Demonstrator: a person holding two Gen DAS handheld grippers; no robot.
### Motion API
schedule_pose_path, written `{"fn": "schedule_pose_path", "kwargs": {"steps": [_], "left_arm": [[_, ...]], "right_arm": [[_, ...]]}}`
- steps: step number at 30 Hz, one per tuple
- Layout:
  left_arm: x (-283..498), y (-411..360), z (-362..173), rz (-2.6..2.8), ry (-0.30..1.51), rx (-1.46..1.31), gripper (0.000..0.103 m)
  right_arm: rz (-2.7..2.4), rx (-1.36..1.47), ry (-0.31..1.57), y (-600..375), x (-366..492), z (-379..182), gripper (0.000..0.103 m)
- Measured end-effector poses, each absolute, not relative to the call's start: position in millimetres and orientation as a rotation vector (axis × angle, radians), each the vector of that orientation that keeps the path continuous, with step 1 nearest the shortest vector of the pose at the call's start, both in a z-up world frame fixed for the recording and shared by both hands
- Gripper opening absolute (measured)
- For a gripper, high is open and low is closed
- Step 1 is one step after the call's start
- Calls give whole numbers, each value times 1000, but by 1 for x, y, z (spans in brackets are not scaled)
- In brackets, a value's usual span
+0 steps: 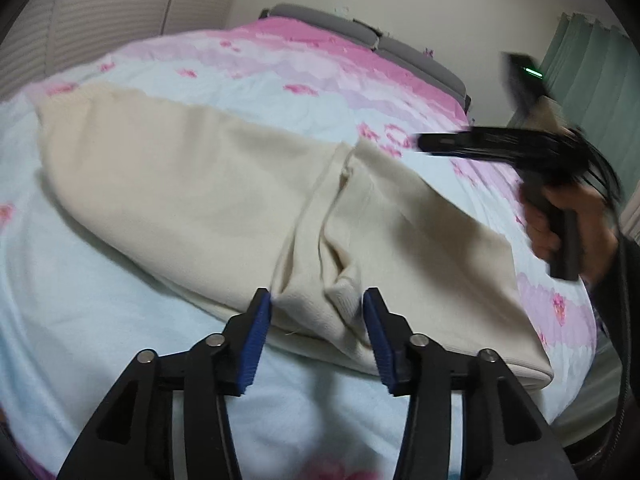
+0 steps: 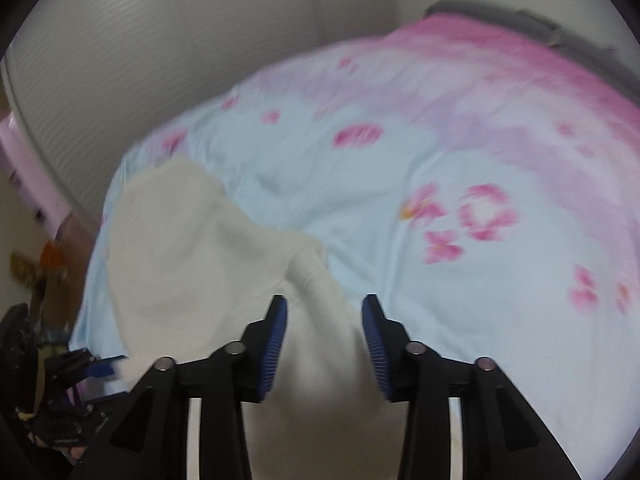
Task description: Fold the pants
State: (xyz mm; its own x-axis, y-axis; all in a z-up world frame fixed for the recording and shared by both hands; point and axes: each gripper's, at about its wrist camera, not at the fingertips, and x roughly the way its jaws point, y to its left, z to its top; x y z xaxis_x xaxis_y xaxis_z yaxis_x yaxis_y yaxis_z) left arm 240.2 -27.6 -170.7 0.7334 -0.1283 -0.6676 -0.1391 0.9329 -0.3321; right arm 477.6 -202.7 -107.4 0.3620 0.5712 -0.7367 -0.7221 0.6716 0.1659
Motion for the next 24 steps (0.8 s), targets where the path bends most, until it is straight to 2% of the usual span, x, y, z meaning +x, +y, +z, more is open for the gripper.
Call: {"fn": "schedule_pose_path", "kwargs": {"steps": [4,6,9,12,20,24], "left_arm": [[231,-23,-150,21,667,-329,56],[232,-26,-142,-7,637,-300,60],[244,-37,-138,-70,643,-259,62],[256,-45,-143,-81,670,-238,63],[264,-51,-178,-42,769,-152,63],[260,-44,-195,-32,802,-156,64]], "right_arm": [[632,-47,710,-262,420,-76,76],[490,33,634,-299,384,-71,84],[323,142,598,-331,341,-77,85],[228,180,647,-343,319,-99,85],[82,19,787,-336,289,-160,85],[73,-60,918,-332,291,-186,84]]}}
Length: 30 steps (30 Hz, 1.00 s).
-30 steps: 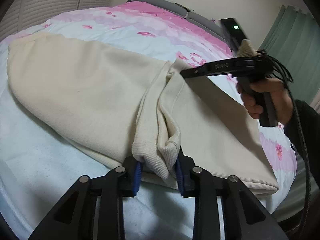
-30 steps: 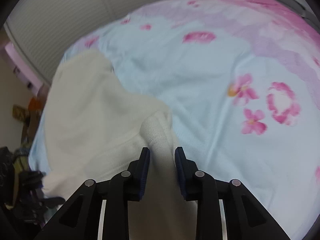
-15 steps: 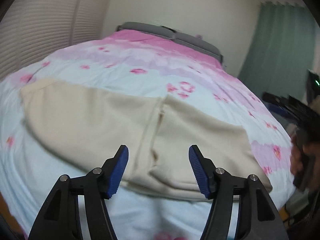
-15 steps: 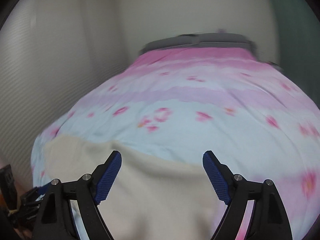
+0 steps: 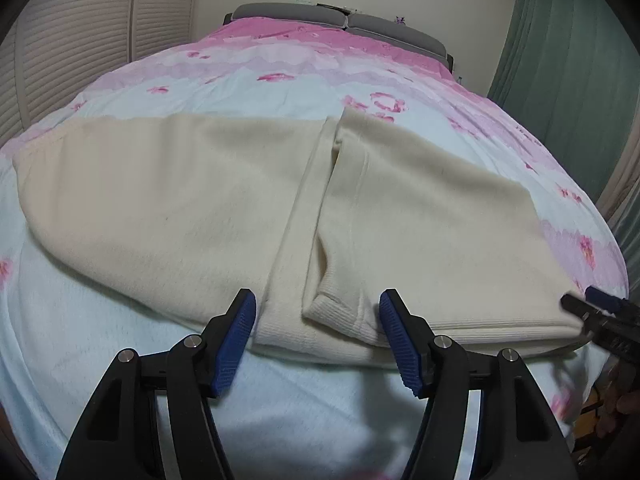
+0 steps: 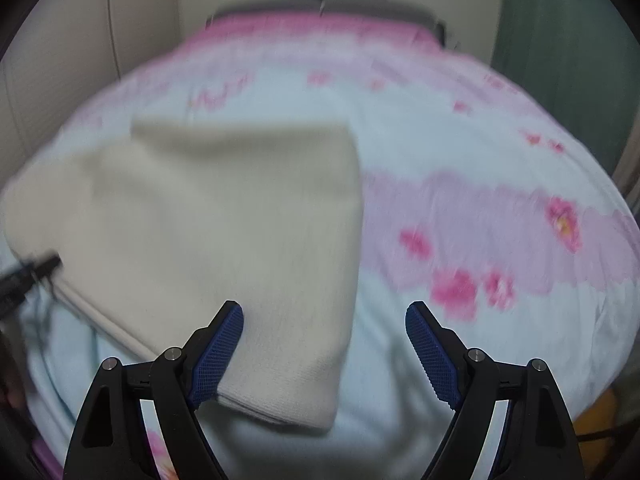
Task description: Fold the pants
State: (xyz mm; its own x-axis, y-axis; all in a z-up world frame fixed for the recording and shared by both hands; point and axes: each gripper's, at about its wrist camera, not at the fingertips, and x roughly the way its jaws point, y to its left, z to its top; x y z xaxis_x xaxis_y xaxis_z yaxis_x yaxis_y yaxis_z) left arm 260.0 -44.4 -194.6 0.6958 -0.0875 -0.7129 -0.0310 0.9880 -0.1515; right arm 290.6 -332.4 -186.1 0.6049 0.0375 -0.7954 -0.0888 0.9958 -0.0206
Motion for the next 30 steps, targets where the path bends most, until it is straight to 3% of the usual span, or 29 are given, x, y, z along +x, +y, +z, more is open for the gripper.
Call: {"fn": "schedule_pose_path", "kwargs": {"steps": [6,11,15,22,26,29,30], "left_arm": [[256,-42,-160,-75,755,-147,63],[303,-66,-103,-302,675,-6,64],[370,-119,-79,-641,716,128,64],[440,-235,-103,-1037,836,423,63],[462,-289,-142,-1099,931,558,56],[473,-305,-170,-1081,974,607,48],[476,-308,-178,-1079,987,613,48]], "right_arm": [[51,50,855,-348,275,-157,84],[-34,331,762,-363,238,-133,84],[-110,443,712,-358,220,-139,74],[-234,611,725,-361,217,-174,73],[-236,663,754,-363,226,-192,70],[-209,685,780,-366,234,-203,57],[-189,693,791,-366,237,-207,43]]}}
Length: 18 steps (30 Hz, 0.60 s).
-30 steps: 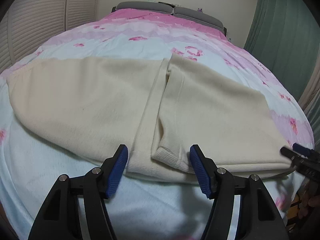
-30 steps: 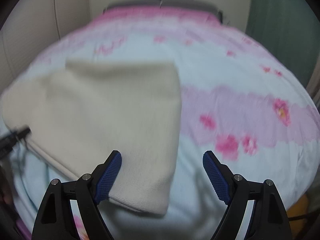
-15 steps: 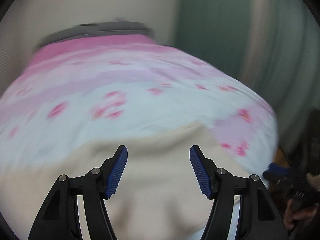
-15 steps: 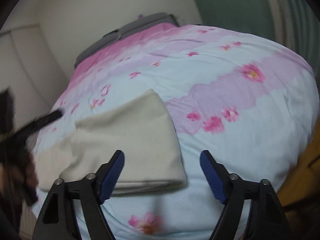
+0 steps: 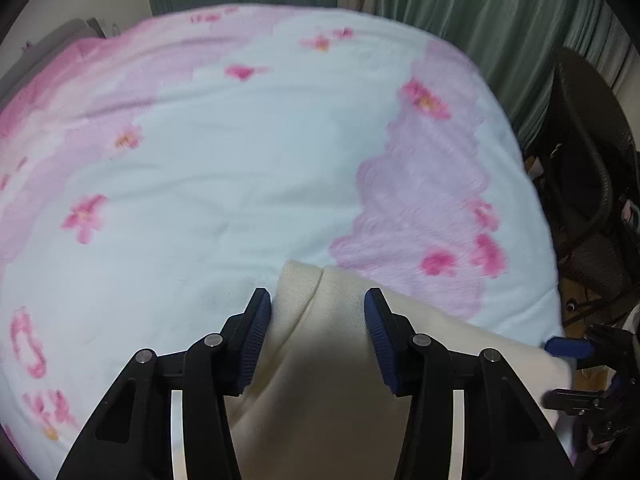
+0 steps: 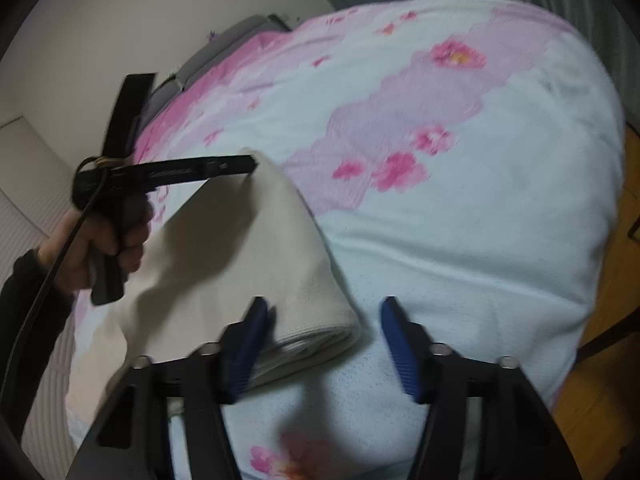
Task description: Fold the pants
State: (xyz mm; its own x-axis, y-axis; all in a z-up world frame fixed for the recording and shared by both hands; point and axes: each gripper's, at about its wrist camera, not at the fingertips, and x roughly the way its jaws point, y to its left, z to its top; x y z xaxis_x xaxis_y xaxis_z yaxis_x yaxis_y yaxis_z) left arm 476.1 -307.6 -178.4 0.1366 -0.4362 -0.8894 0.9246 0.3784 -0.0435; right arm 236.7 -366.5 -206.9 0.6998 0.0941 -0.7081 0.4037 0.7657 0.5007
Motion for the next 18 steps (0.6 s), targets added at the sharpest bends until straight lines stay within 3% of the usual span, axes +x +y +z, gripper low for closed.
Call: {"fn": "schedule_pose_path", "kwargs": {"steps": [4,9,15,18], "left_arm": [[489,-310,-196,-1081,998,571,45],[489,-309,-211,-1068,993,492,46],[464,-295,-169,-1029,852,487,45],[445,-272,-137,-988,777,464,47]], "right_arm": [[-186,693,797,-365,235,-213,32],[-208,665,832,-360,235,-223,29],[-259,503,726,-346,227,-177,42],[-251,373,630,-329,219,-143,59]]}}
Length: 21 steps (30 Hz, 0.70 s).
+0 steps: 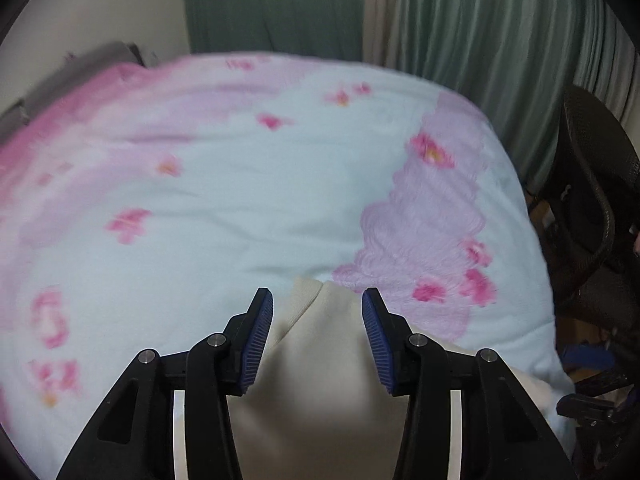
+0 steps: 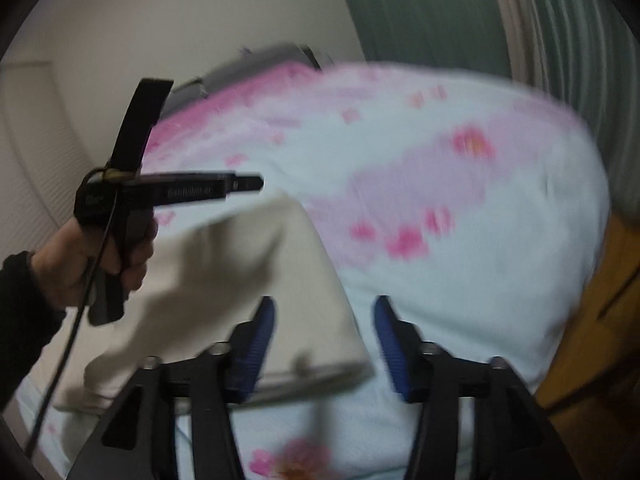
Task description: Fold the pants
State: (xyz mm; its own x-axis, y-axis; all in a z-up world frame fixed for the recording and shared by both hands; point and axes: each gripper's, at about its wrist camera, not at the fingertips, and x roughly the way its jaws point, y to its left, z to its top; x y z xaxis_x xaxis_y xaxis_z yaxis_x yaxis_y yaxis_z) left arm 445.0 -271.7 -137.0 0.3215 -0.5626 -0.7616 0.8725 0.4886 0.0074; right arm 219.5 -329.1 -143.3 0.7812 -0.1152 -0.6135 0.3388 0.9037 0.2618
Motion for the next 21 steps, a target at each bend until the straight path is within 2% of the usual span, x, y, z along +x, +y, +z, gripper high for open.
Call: {"fn": "schedule_pose_path", "kwargs": {"steps": [5,10,15,21], "left_arm": [[402,-195,-83,-803,677,399,57],[361,-87,-54,-555,638,318,58],[315,35,-47,-271,619,188,63],[265,161,-74,-5,647,48,64]], "right_arm": [[-181,276,529,-297,218,-100,62],[-62,227,472,-239,228,-73,66],[74,191,468,-171,239,-66,67],[224,103,491,-81,250,-76,67]]}}
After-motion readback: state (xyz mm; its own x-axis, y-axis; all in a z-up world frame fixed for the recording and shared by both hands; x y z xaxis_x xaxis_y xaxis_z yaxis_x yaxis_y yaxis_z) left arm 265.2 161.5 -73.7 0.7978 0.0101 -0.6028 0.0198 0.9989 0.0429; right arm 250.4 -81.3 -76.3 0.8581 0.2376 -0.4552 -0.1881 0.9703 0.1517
